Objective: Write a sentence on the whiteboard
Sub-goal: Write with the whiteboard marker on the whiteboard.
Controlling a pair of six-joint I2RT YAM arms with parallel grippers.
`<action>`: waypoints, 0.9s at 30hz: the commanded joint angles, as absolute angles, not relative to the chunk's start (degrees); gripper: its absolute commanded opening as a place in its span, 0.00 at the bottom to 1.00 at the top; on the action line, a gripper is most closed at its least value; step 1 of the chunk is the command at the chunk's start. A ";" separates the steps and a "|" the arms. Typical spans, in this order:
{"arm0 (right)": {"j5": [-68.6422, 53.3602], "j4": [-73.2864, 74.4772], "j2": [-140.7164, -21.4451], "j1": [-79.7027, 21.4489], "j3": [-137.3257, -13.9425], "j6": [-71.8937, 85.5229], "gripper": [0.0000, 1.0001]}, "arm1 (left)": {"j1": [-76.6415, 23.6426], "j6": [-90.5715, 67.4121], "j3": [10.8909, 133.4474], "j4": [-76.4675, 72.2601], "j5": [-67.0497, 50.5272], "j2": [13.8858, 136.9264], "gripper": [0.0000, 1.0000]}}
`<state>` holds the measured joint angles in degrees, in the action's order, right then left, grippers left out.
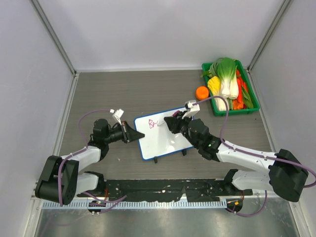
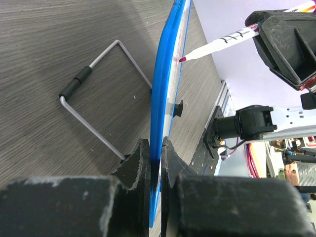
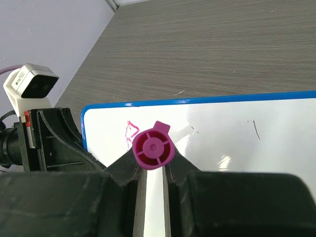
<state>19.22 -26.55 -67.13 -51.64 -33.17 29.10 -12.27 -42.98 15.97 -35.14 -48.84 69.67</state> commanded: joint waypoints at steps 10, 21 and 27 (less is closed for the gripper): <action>21.61 -26.37 -65.56 -51.59 -40.69 27.25 0.01 | -12.22 -38.06 16.08 -30.94 -43.42 69.79 0.00; 22.67 -26.98 -70.13 -50.63 -41.22 26.72 0.01 | -12.13 -38.06 16.00 -30.85 -43.51 69.79 0.00; 22.85 -27.51 -71.36 -50.27 -39.99 27.16 0.01 | -12.22 -38.06 16.00 -30.85 -43.42 69.61 0.00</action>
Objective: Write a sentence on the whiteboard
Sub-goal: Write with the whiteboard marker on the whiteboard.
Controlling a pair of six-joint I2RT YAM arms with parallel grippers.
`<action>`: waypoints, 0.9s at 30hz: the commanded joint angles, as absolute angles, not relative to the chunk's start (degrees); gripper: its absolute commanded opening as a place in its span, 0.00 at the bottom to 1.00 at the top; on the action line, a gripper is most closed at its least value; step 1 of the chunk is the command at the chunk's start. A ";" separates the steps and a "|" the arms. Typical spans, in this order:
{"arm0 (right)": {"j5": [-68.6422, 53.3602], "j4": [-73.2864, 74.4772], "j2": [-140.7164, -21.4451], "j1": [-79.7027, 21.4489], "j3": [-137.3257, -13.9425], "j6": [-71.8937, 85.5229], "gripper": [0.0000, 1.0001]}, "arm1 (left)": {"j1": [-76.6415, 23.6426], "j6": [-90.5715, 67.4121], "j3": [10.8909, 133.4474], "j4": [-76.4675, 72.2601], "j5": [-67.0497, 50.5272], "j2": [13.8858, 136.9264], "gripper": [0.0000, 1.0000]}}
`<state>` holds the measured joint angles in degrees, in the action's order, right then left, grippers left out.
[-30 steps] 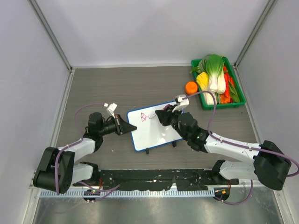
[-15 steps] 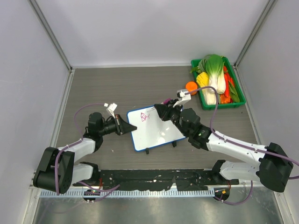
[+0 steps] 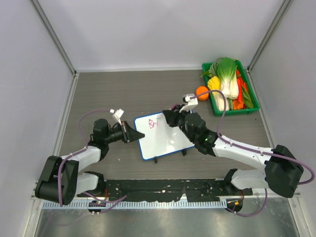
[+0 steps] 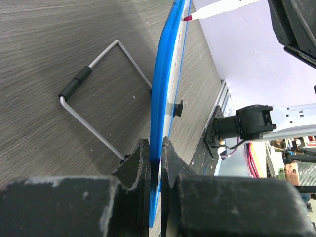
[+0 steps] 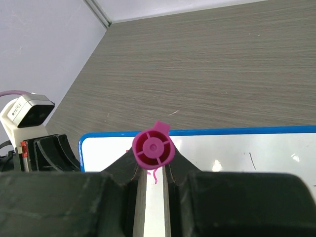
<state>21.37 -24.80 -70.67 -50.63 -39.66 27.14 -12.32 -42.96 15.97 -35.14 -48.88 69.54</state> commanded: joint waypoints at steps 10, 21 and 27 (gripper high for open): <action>22.77 -26.72 -71.11 -50.27 -38.15 27.86 0.01 | -12.04 -38.06 16.08 -30.85 -43.42 69.79 0.00; 19.78 -27.51 -65.57 -48.25 -37.62 30.23 0.01 | -12.13 -37.97 16.08 -30.85 -43.33 69.79 0.00; 18.99 -26.63 -65.65 -47.02 -35.86 29.97 0.01 | -12.13 -37.97 16.08 -30.85 -43.33 70.05 0.00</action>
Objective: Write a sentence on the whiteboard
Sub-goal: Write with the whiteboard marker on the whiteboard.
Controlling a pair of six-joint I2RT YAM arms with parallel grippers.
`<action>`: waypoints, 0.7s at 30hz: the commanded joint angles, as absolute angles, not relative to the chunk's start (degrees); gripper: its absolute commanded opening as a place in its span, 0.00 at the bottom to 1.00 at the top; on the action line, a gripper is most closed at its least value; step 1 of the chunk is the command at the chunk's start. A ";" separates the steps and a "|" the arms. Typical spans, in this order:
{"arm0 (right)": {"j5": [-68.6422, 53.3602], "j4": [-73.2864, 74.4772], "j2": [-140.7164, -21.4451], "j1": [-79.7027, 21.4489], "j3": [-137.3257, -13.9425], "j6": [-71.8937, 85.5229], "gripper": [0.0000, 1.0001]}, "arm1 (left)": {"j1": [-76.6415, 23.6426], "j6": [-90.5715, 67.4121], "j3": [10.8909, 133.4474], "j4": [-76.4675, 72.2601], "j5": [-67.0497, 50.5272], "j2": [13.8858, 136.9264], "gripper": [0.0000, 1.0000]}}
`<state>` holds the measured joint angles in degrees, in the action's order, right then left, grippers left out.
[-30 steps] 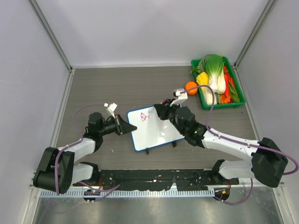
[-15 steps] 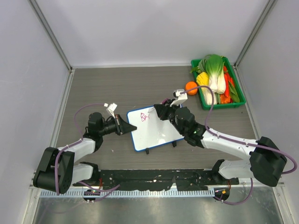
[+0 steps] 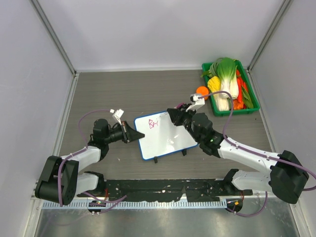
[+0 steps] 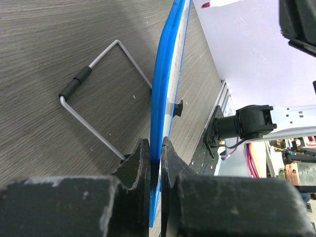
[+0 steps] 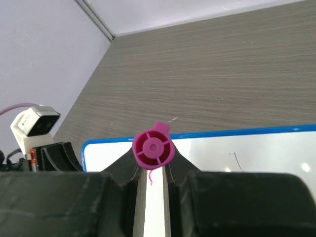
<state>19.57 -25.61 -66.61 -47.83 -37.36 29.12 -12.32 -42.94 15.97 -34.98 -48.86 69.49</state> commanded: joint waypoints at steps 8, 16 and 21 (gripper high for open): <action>16.17 -27.42 -66.18 -45.53 -34.01 31.55 0.01 | -12.13 -38.14 16.08 -31.03 -43.33 70.05 0.00; 15.03 -27.60 -67.76 -45.61 -34.72 31.55 0.01 | -12.13 -38.06 16.08 -31.11 -43.42 70.05 0.00; 13.62 -27.25 -68.46 -45.61 -35.07 31.38 0.01 | -12.22 -38.06 16.08 -31.11 -43.42 70.22 0.00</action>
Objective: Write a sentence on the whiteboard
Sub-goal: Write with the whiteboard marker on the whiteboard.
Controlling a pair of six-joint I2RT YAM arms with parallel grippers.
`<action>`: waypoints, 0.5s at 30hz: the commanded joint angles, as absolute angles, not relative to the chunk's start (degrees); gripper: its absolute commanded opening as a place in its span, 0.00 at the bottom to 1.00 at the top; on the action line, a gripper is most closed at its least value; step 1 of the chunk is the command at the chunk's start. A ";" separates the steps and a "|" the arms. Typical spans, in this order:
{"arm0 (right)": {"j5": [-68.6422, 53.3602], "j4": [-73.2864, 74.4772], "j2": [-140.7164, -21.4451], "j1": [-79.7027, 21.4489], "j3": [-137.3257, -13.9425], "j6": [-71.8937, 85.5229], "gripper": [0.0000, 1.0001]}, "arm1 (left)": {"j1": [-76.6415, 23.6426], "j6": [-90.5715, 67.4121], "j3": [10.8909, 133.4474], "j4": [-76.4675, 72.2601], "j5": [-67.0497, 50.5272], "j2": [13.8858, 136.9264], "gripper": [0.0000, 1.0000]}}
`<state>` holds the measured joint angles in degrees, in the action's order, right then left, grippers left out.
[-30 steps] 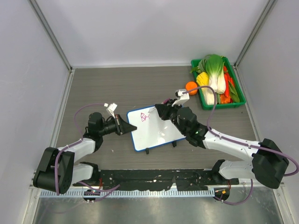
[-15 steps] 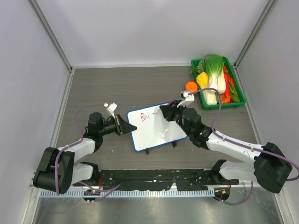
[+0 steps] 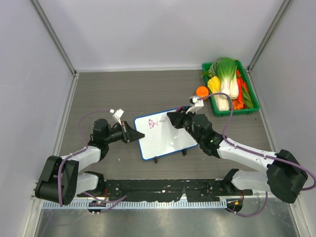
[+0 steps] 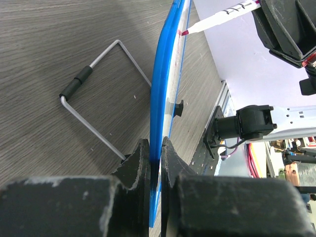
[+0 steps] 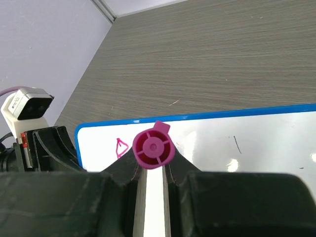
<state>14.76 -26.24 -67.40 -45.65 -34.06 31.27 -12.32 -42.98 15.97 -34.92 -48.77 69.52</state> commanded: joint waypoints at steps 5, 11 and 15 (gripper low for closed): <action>12.83 -25.76 -68.12 -45.53 -34.89 31.20 0.00 | -12.13 -38.14 16.08 -31.20 -43.50 70.31 0.00; 13.09 -24.79 -66.10 -45.61 -33.23 30.94 0.01 | -12.22 -38.14 16.08 -31.20 -43.42 70.31 0.00; 13.45 -24.35 -64.87 -45.53 -32.43 30.76 0.01 | -12.13 -38.14 16.08 -31.20 -43.50 70.40 0.00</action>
<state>12.80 -25.39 -66.87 -45.63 -33.61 31.51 -12.32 -42.98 15.97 -34.94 -48.80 69.52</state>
